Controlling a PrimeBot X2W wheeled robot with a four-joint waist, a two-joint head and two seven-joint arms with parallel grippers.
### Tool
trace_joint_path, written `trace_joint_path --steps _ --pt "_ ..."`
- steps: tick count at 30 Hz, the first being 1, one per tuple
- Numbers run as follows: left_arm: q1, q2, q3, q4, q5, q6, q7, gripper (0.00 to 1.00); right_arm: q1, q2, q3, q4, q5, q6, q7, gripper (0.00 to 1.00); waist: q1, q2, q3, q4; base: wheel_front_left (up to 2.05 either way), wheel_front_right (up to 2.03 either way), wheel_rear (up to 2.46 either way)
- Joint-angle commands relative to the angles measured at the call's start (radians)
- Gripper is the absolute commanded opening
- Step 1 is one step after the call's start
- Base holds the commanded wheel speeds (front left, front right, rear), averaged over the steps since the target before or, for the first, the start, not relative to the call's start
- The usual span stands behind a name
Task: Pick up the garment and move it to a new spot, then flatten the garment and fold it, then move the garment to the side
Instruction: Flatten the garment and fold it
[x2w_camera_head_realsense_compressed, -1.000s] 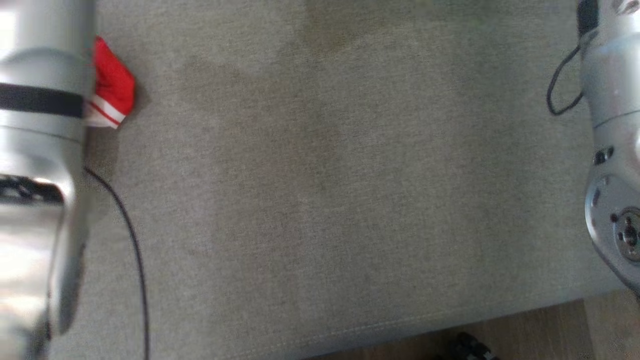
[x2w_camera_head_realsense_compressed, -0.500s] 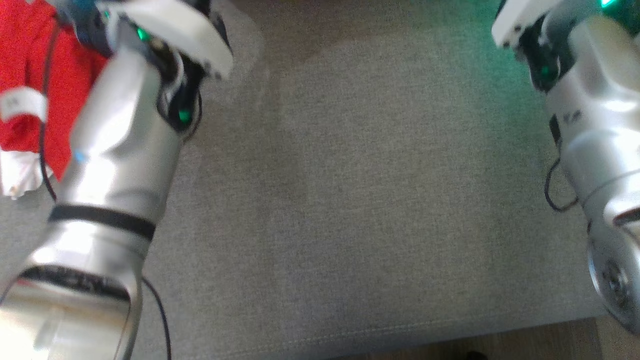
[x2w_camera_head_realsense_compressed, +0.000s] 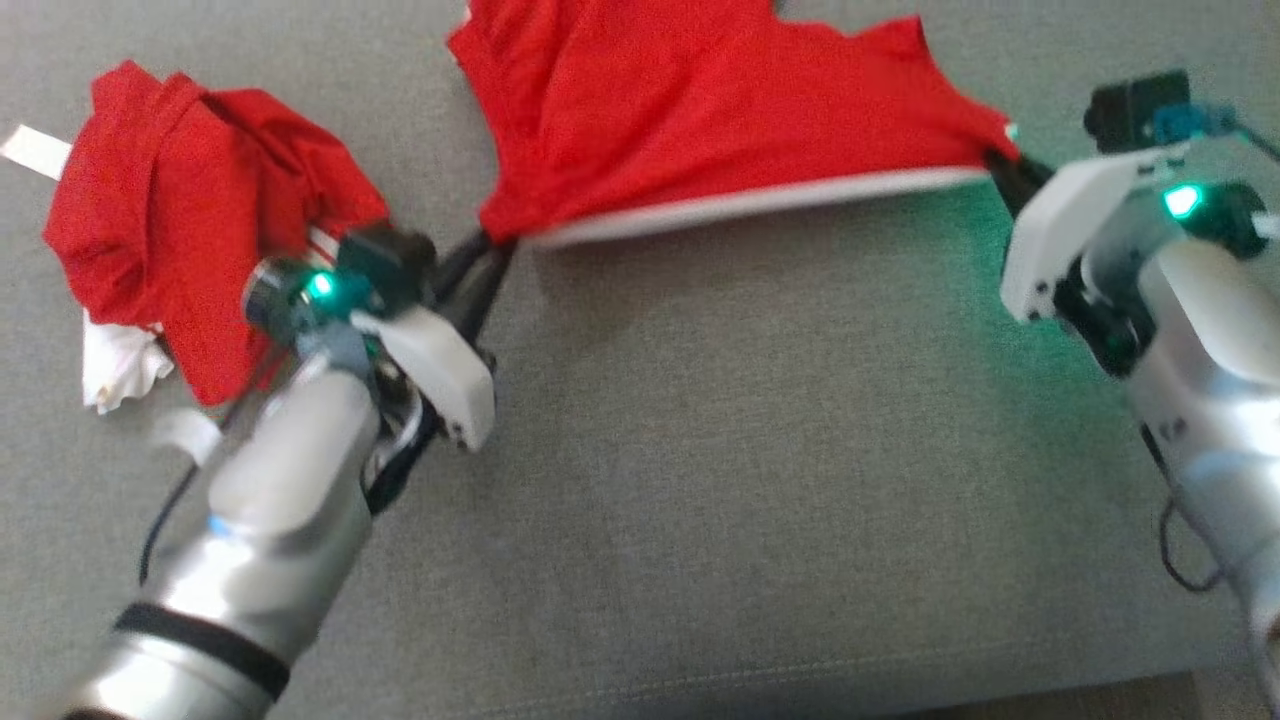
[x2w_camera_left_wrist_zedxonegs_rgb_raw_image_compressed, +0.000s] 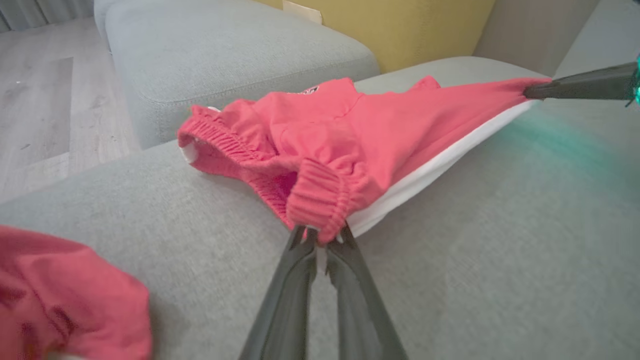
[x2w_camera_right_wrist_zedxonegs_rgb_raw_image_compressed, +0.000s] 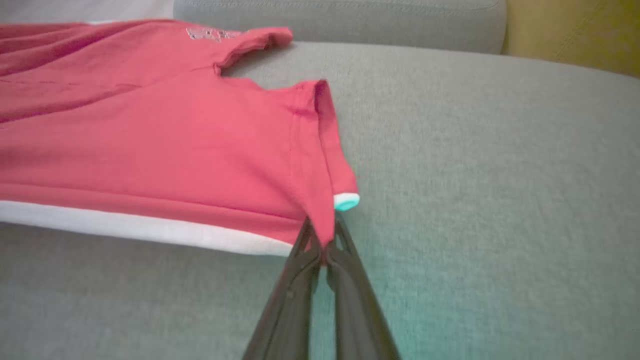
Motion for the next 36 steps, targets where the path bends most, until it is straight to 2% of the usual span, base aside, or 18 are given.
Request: trace_joint_path --steps 1,10,20,24,27,32,36 --pt "-0.016 0.054 0.03 -0.034 0.01 0.003 -0.012 0.0 0.029 -0.046 0.021 -0.037 0.027 -0.001 0.011 0.0 0.0 0.0 -0.016 -0.001 0.0 0.0 0.0" --pt "0.086 0.068 -0.009 -0.083 0.037 0.003 -0.012 0.0 0.162 -0.184 0.136 -0.171 0.152 -0.001 0.121 0.0 0.0 0.0 -0.096 -0.005 0.0 0.0 0.0" --pt "0.262 0.074 -0.046 -0.159 0.025 0.003 -0.012 0.0 0.314 -0.324 0.214 -0.345 0.279 -0.001 0.274 0.0 0.0 0.0 -0.233 -0.019 0.0 0.0 0.0" --pt "0.338 0.078 -0.06 -0.195 0.01 0.009 -0.012 0.0 0.377 -0.407 0.241 -0.432 0.274 -0.001 0.325 0.0 0.0 0.0 -0.276 -0.024 0.0 0.0 0.0" --pt "0.393 0.08 -0.071 -0.234 -0.004 0.018 0.0 0.0 0.433 -0.447 0.22 -0.491 0.317 -0.001 0.366 0.0 0.0 0.0 -0.302 -0.032 0.0 0.0 0.0" --pt "0.47 0.094 -0.071 -0.317 -0.03 0.054 0.028 0.0 0.506 -0.535 0.196 -0.611 0.315 -0.001 0.448 0.0 0.0 0.0 -0.317 -0.04 0.0 0.0 0.0" --pt "0.501 0.109 -0.073 -0.385 -0.038 0.075 0.051 0.0 0.559 -0.569 0.135 -0.676 0.33 -0.001 0.495 0.0 0.0 0.0 -0.314 -0.037 0.0 0.0 0.0"
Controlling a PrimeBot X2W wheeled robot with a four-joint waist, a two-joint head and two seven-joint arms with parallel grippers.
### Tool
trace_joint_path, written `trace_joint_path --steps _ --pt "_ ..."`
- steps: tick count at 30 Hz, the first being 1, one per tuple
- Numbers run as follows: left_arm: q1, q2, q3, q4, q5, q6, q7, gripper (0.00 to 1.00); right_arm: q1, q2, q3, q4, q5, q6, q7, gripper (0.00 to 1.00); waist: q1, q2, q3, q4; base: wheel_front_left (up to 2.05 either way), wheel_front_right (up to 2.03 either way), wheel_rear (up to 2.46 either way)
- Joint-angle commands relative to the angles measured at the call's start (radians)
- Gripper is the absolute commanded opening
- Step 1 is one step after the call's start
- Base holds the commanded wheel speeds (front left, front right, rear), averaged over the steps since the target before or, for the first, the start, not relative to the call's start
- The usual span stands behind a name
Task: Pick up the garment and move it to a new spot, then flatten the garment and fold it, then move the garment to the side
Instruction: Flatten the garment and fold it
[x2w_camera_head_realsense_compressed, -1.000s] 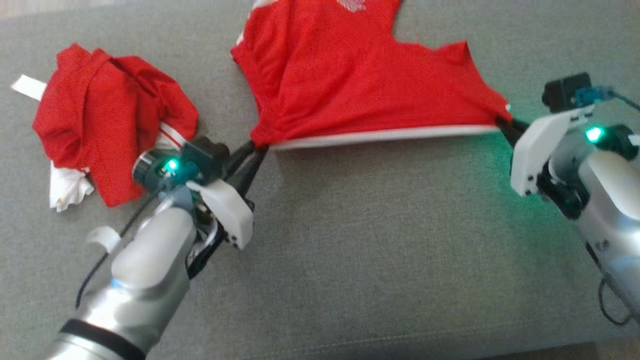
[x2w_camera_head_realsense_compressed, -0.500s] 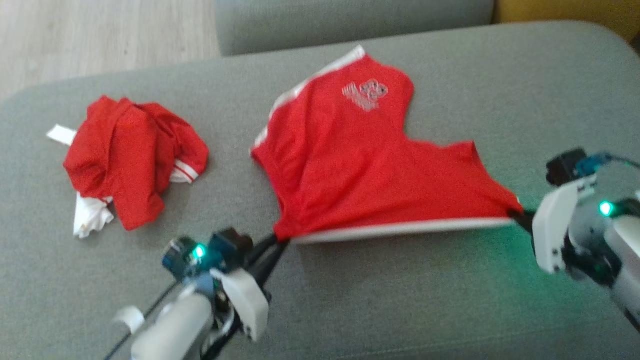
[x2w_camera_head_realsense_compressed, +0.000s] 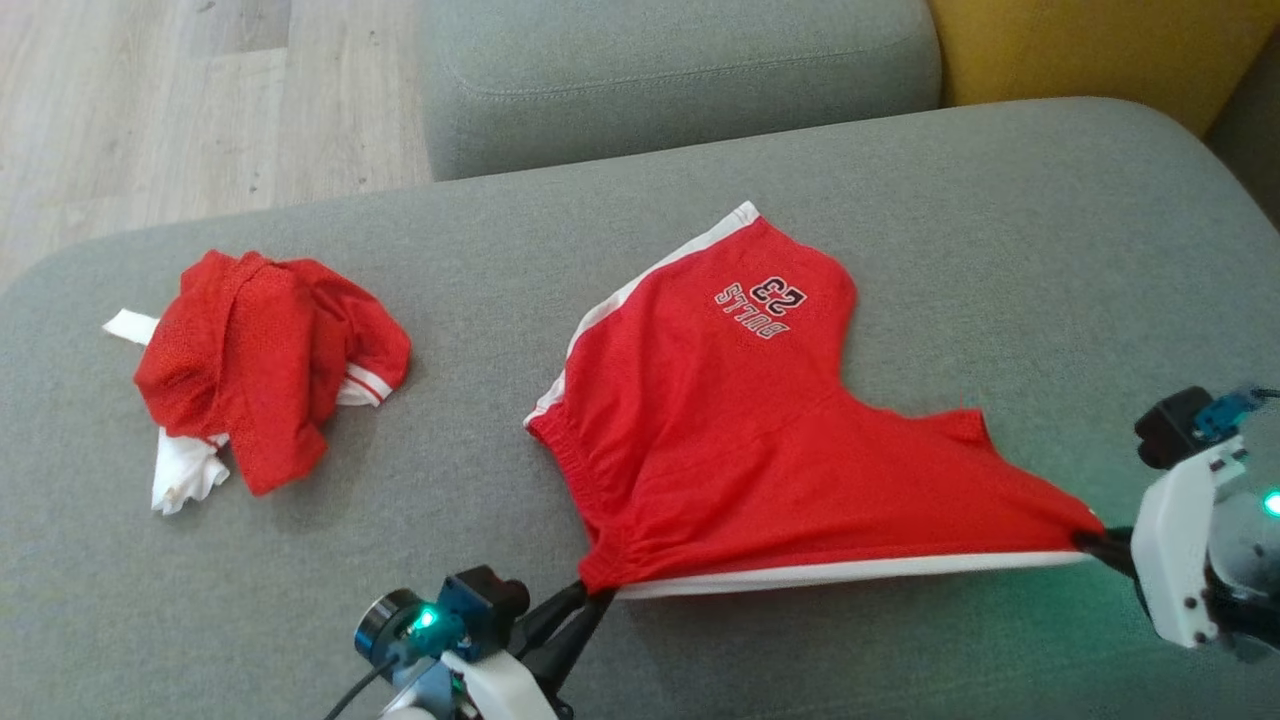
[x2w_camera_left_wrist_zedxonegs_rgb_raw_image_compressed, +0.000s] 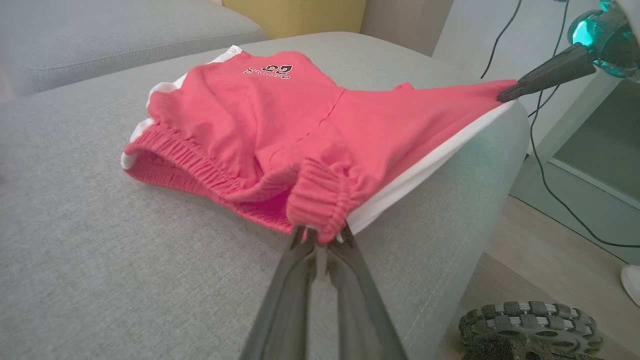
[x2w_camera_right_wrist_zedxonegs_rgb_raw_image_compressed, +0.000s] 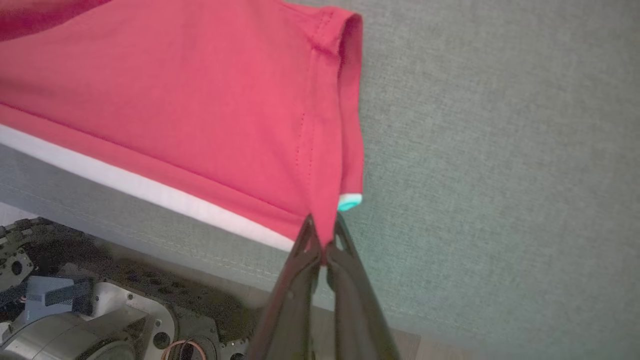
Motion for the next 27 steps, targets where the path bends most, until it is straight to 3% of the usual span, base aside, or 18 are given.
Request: trace_joint_path --steps 1,17,27 --pt "-0.04 0.046 0.047 -0.034 -0.008 0.022 0.001 0.0 0.001 -0.072 -0.045 -0.018 -0.011 -0.001 0.012 0.0 0.0001 -0.0001 0.004 0.005 0.0 0.0 0.0" --pt "-0.206 0.018 0.085 -0.093 0.006 0.047 0.024 0.0 -0.136 0.026 -0.252 -0.122 -0.153 -0.001 0.195 0.0 0.0001 -0.0001 0.152 0.097 0.0 0.0 0.0" --pt "-0.351 -0.035 0.097 -0.051 0.003 0.019 0.011 0.0 -0.378 0.073 -0.249 -0.07 -0.255 -0.001 0.301 0.0 0.0001 -0.0001 0.279 0.198 0.0 0.0 0.0"
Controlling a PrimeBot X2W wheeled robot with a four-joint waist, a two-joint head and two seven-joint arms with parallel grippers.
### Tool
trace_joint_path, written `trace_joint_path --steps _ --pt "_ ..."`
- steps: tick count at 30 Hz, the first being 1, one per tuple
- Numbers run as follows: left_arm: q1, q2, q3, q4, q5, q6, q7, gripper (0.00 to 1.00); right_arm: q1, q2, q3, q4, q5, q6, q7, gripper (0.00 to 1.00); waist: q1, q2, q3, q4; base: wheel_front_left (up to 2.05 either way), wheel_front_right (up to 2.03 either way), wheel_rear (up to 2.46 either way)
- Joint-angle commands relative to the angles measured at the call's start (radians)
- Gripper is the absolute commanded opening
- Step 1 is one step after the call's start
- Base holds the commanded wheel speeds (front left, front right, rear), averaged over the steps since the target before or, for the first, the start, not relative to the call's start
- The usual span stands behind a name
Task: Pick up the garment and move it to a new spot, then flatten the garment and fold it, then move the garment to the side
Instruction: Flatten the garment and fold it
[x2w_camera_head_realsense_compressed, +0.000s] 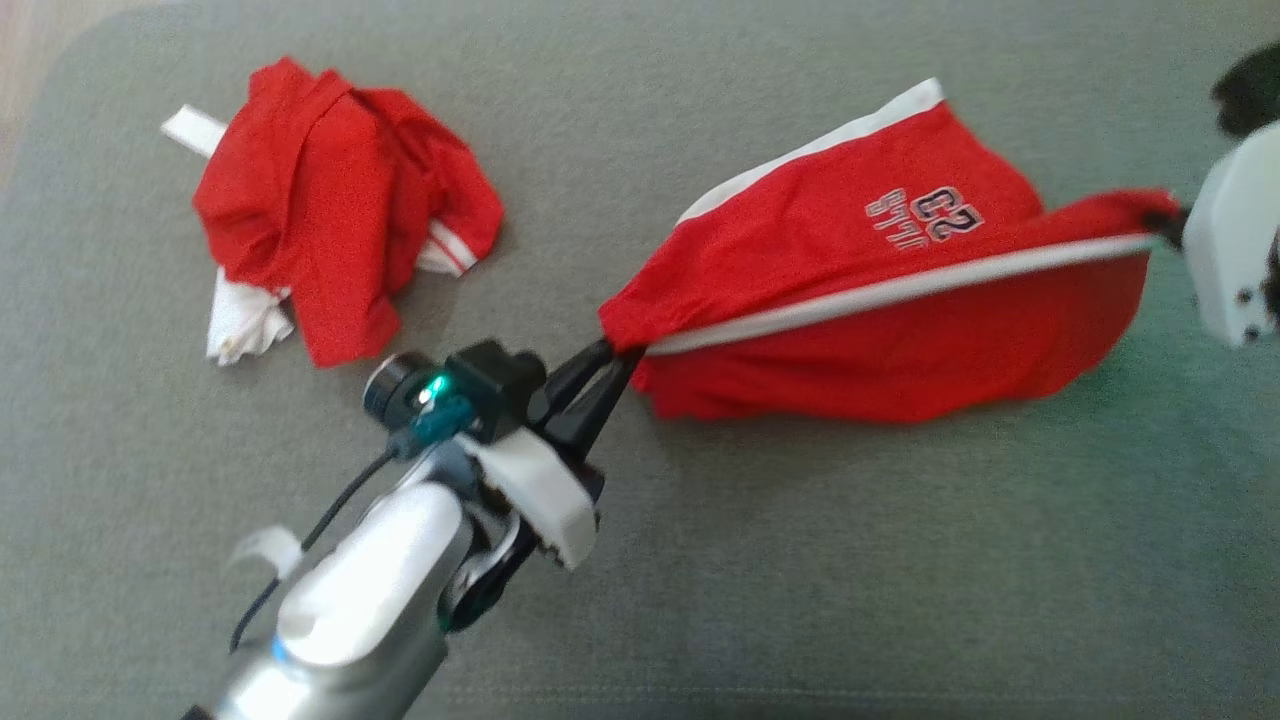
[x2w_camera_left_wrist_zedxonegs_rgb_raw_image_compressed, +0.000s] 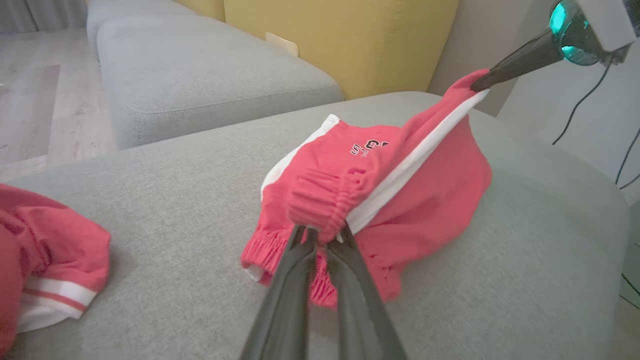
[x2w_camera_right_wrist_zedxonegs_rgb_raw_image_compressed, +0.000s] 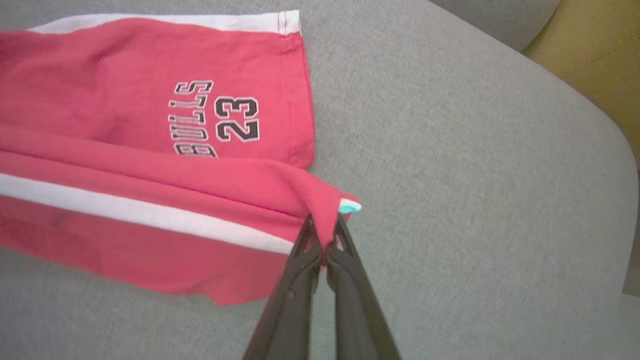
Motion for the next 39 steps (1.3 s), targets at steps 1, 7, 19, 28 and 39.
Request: trace_joint_path --steps 1,7,19,28,39 --pt "-0.066 0.01 0.045 -0.012 0.001 -0.005 -0.009 0.0 -0.049 -0.016 -0.009 0.002 -0.015 -0.001 0.011 0.0 0.0 0.0 0.048 0.046 0.0 0.0 0.0" --pt "-0.144 -0.033 0.047 0.039 -0.002 -0.014 -0.019 0.0 -0.175 0.003 0.029 0.086 -0.058 -0.001 0.007 0.0 0.0 0.0 0.107 0.092 0.0 0.0 0.0" --pt "-0.266 -0.112 0.042 0.168 -0.008 -0.037 -0.058 0.0 -0.329 0.009 0.126 0.218 -0.09 -0.001 -0.053 0.0 0.0 0.0 0.2 0.134 0.0 0.0 0.0" --pt "-0.32 -0.139 0.038 0.223 -0.008 -0.048 -0.076 0.0 -0.409 0.015 0.214 0.249 -0.085 -0.001 -0.102 0.0 0.0 0.0 0.238 0.143 0.0 0.0 0.0" --pt "-0.342 -0.158 0.031 0.262 -0.009 -0.055 -0.084 1.0 -0.469 0.04 0.241 0.334 -0.056 -0.001 -0.209 1.0 0.0 0.0 0.254 0.153 0.0 0.0 0.0"
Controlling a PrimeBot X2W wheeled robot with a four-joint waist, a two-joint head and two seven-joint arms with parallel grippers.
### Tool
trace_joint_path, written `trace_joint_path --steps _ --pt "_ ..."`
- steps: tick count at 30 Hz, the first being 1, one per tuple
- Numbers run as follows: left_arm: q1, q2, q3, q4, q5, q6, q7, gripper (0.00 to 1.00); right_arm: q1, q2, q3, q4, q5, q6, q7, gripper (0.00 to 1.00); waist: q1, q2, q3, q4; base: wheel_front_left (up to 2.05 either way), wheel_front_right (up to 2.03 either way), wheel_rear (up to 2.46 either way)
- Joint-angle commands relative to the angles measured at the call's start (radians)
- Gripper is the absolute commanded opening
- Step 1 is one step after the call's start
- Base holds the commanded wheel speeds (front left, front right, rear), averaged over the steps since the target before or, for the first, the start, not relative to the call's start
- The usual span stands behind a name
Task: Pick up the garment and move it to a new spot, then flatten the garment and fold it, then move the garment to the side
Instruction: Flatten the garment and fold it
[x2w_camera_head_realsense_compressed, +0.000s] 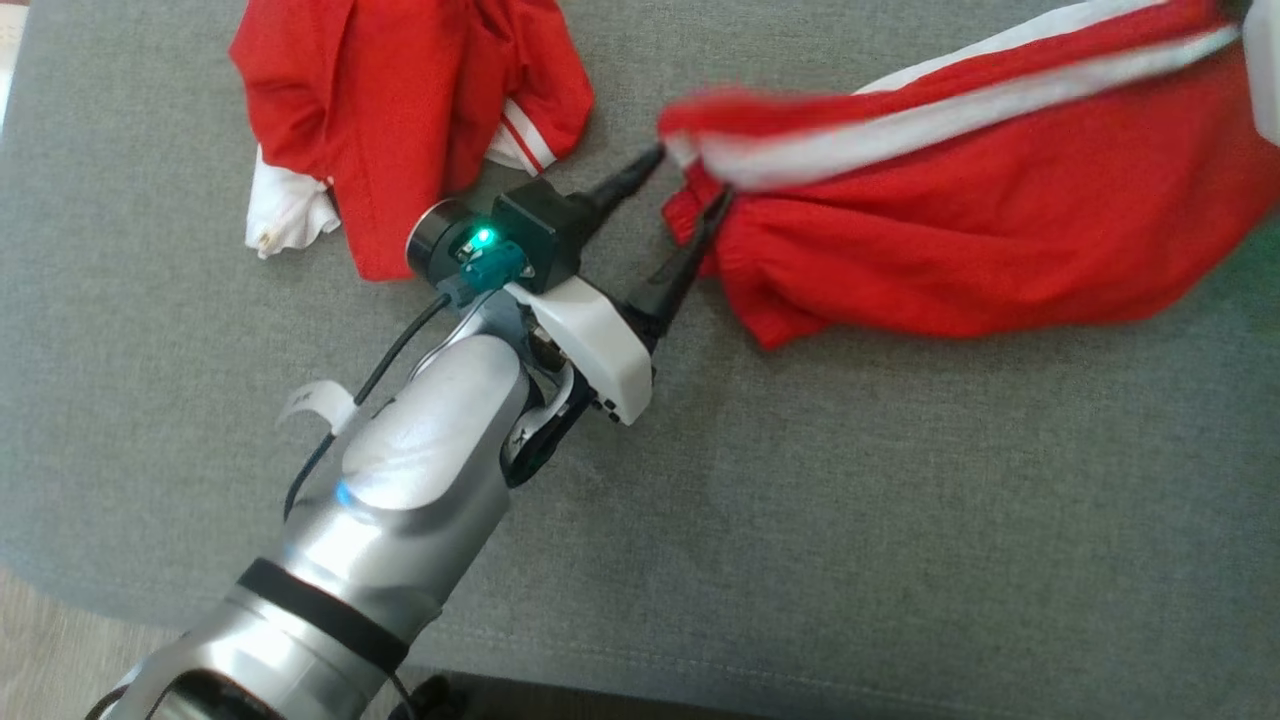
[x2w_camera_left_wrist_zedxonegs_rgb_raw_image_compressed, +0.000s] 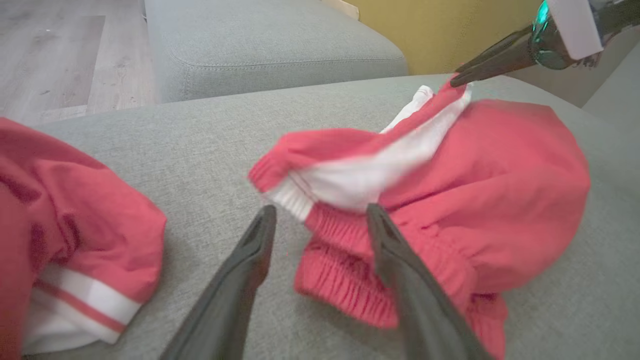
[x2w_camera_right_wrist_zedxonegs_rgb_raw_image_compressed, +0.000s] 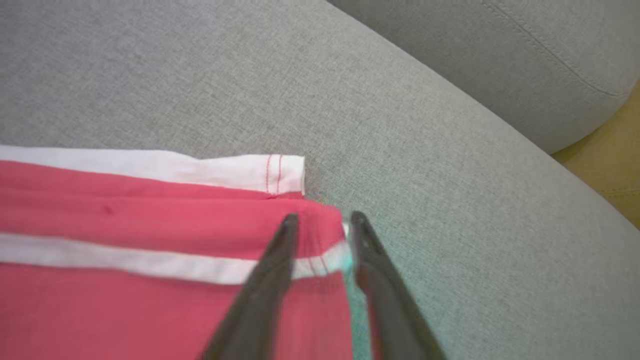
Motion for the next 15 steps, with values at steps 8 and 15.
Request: trace_joint_path --steps 8,15 --pt "-0.043 0.01 0.04 0.005 0.001 0.001 -0.013 1.0 -0.031 0.042 -0.026 0.048 -0.024 -0.001 -0.147 1.0 0.0 0.0 -0.018 -0.005 0.0 0.0 0.0" --pt "-0.009 0.027 0.092 -0.006 0.014 0.029 -0.013 1.0 0.016 0.098 -0.111 0.122 -0.025 -0.001 -0.384 1.0 0.0 0.0 -0.078 -0.041 0.0 0.0 0.0"
